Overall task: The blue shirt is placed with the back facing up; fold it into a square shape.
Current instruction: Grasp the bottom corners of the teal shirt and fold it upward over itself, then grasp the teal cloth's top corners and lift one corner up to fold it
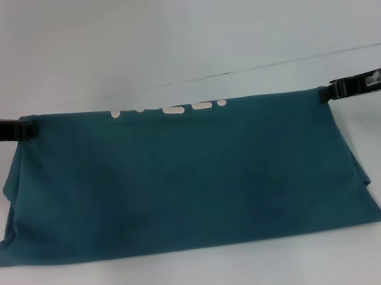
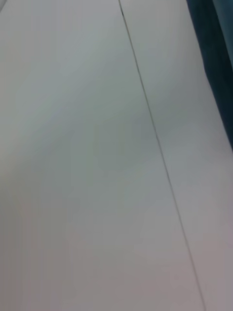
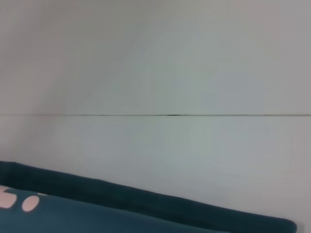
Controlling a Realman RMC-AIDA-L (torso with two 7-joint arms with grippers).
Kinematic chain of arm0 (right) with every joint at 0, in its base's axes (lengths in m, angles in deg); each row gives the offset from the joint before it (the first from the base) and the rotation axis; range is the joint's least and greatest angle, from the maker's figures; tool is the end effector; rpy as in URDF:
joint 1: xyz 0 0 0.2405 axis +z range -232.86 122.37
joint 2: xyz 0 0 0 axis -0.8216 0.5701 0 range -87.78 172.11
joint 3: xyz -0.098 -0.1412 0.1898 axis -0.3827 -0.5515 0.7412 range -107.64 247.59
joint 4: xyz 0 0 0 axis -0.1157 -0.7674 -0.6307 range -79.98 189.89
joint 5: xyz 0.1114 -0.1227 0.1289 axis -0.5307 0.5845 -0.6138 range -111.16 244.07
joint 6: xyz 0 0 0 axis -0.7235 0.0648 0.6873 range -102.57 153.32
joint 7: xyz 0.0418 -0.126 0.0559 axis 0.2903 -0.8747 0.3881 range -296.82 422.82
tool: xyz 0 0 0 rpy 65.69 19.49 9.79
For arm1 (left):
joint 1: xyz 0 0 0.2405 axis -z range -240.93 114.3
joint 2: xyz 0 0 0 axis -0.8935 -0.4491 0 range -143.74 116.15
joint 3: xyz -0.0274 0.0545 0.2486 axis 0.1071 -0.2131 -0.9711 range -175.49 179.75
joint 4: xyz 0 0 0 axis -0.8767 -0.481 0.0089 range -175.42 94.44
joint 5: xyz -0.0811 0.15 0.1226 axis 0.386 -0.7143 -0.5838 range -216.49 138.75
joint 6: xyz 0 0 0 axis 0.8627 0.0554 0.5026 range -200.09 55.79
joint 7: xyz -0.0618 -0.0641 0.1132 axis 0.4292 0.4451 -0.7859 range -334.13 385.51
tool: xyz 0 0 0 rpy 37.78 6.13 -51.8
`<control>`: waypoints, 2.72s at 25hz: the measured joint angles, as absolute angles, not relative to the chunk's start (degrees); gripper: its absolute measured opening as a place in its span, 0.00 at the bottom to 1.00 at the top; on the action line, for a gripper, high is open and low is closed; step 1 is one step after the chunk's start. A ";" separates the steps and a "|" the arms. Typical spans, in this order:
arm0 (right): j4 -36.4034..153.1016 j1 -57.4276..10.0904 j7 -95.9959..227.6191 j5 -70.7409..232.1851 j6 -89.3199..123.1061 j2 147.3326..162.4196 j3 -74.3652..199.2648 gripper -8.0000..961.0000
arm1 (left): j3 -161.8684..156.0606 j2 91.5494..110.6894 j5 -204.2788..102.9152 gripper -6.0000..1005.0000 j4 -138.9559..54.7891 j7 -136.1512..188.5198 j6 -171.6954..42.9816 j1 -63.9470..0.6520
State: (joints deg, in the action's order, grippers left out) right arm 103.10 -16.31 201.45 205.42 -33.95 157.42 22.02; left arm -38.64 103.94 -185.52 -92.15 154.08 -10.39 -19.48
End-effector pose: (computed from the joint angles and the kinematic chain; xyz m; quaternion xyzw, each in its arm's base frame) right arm 0.2715 0.4314 0.0563 -0.7917 0.5046 0.0777 0.3356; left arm -0.2447 0.4461 0.0643 -0.8378 -0.4115 -0.0478 0.3557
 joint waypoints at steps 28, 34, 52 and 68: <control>113.76 -18.86 199.75 205.60 -41.14 159.45 21.83 0.77 | -39.00 102.30 -184.06 0.77 -95.52 157.09 -1.26 -23.49; 120.42 -19.93 198.91 205.62 -50.00 160.71 20.37 0.93 | -33.66 100.73 -184.59 0.93 -97.72 160.46 12.35 -24.35; 124.99 -17.19 194.49 207.21 -61.74 161.64 4.46 0.97 | -33.28 104.64 -187.65 0.93 -103.42 160.54 15.31 -32.93; 124.61 -16.83 193.47 206.67 -61.43 161.89 2.65 0.96 | -33.89 107.84 -188.69 0.93 -102.95 162.08 5.53 -34.48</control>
